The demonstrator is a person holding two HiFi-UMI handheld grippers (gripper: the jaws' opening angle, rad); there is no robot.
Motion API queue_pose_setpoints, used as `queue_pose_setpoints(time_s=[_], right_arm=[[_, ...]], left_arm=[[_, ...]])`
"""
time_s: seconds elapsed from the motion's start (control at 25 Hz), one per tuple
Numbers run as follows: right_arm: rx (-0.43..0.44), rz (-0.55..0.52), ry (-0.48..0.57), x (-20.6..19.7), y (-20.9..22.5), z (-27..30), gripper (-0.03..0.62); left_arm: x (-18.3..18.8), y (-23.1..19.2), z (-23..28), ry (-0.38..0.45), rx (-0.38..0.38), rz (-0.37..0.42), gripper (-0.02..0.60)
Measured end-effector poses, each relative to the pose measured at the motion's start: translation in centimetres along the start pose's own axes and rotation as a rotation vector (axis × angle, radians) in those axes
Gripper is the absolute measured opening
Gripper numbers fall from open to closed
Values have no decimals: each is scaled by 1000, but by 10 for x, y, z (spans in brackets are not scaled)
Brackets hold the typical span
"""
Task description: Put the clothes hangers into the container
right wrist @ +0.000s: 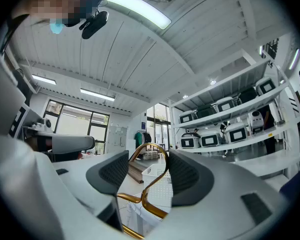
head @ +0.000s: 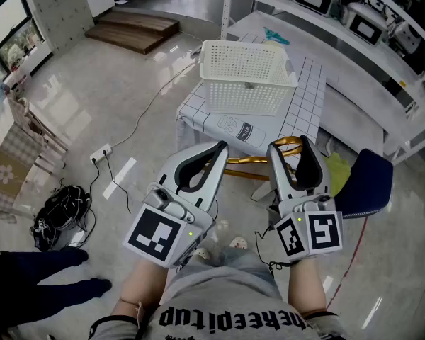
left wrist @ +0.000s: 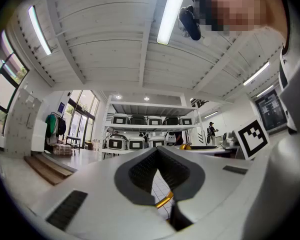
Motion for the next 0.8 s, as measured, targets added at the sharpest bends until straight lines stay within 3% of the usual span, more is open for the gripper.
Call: queue_pose_setpoints(time_s=[0.8], right_arm=[[16, 15, 6, -7, 78, 15, 262]], left_arm=[[-7, 23, 63, -2, 65, 14, 20]])
Point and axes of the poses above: the fingertips, and each gripper's own axes: z forward along the fingers, y to its right, x out of its top, the point moved 2 cm from there along -z, backward along the fingers, and after that the axes turned 11 degrees about x, right-handed, at the moved point
